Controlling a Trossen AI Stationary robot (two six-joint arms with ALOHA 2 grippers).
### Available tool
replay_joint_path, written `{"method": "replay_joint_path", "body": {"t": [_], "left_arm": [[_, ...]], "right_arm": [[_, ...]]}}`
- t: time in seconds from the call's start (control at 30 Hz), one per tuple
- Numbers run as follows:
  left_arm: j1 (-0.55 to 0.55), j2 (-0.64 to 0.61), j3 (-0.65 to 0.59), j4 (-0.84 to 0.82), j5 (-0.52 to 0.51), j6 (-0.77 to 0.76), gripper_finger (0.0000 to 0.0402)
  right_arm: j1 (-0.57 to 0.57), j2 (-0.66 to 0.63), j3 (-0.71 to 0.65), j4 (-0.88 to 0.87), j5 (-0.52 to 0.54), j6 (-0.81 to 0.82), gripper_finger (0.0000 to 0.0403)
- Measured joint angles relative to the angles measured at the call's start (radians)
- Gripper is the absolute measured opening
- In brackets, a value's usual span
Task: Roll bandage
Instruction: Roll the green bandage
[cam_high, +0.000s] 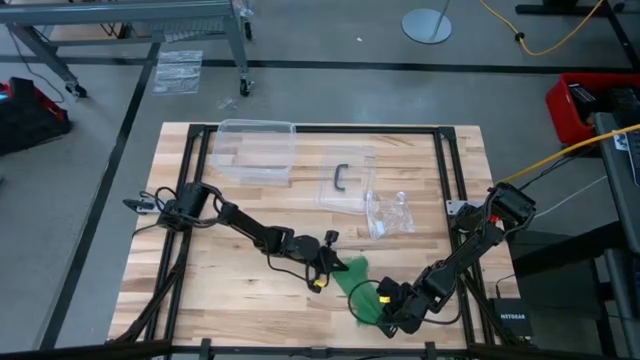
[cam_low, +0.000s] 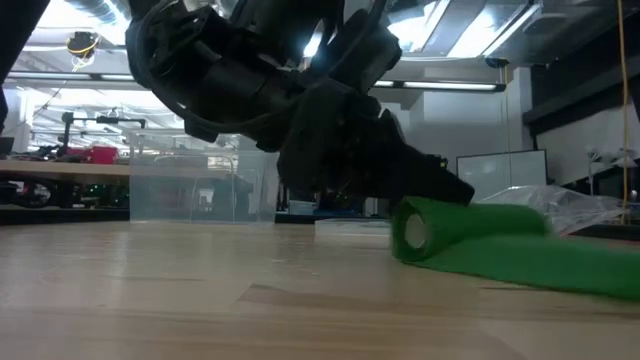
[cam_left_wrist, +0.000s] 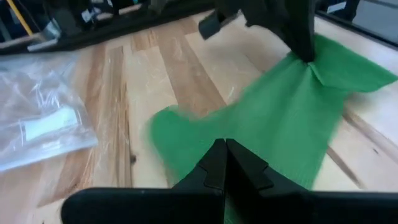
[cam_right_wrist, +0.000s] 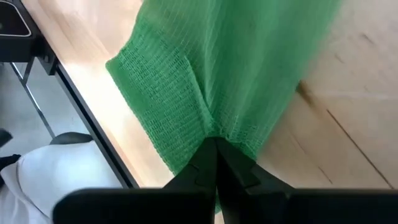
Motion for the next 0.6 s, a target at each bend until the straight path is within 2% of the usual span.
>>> {"method": "replay_joint_path", "body": {"t": [0.23,0.47,0.6], "left_arm": [[-0.013,-0.066,0.005,0.01,-0.02,0.038,0.0],[-0.007,-0.075,0.005,-0.043,-0.026,0.023,0.0],[-0.027,-0.075,0.005,-0.031,0.032,0.011,0.0]], "right_arm": [[-0.001,0.0,0.0,0.0,0.003,0.0,0.0005],[-0.002,0.0,0.0,0.005,-0.004,0.0,0.0005],[-0.002,0.0,0.0,0.007,-0.005,0.0,0.0005]]}}
